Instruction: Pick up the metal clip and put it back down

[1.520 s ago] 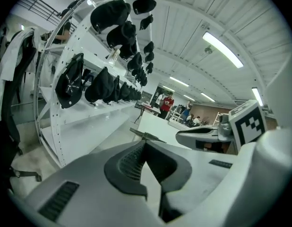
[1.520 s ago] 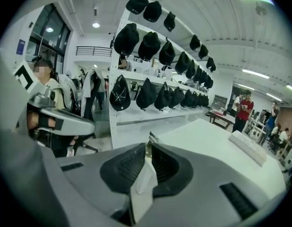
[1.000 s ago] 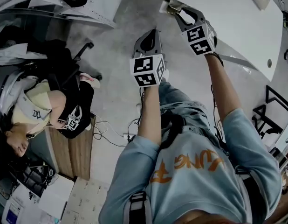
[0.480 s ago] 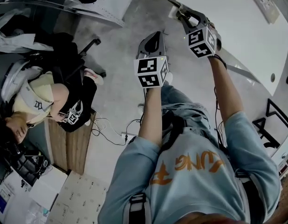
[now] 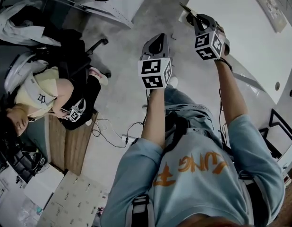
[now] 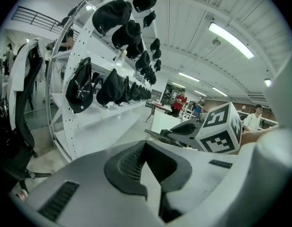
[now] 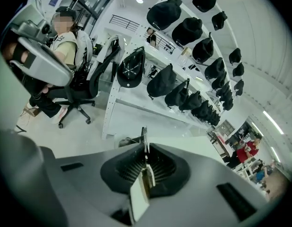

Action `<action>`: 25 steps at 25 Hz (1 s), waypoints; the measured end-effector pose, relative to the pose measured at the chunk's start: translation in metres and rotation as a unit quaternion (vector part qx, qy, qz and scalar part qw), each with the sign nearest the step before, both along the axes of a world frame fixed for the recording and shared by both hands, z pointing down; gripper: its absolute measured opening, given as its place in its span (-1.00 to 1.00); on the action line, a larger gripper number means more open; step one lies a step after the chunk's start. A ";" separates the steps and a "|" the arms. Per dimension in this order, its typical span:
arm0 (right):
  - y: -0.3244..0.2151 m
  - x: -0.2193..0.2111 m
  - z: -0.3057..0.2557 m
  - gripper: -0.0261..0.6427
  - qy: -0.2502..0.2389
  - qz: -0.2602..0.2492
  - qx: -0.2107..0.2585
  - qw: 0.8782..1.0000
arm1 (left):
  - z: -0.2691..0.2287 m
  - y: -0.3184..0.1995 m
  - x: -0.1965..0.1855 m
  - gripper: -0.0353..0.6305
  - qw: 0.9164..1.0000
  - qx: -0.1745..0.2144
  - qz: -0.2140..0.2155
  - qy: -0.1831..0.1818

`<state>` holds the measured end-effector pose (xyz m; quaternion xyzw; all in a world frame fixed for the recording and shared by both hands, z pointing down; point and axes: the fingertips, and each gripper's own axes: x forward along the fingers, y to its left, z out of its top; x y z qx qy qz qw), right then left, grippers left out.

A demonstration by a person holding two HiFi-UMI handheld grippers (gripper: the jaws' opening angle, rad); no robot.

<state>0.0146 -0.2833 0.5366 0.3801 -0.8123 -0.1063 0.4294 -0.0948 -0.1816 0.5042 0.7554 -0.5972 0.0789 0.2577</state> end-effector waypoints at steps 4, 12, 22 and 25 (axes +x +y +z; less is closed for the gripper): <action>-0.003 0.004 -0.005 -0.82 -0.009 0.017 0.001 1.000 | -0.005 0.002 -0.002 -0.88 1.000 0.002 0.000 -0.004; 0.003 0.023 -0.037 -0.83 -0.146 0.113 -0.031 0.982 | -0.041 -0.002 0.001 -0.88 0.999 0.033 0.015 -0.034; 0.039 0.057 -0.107 -0.83 -0.302 0.204 -0.021 0.931 | -0.100 -0.011 0.024 -0.88 0.994 0.080 0.047 -0.056; 0.046 0.076 -0.116 -0.83 -0.322 0.218 -0.013 0.921 | -0.110 -0.018 0.044 -0.88 0.992 0.088 0.073 -0.060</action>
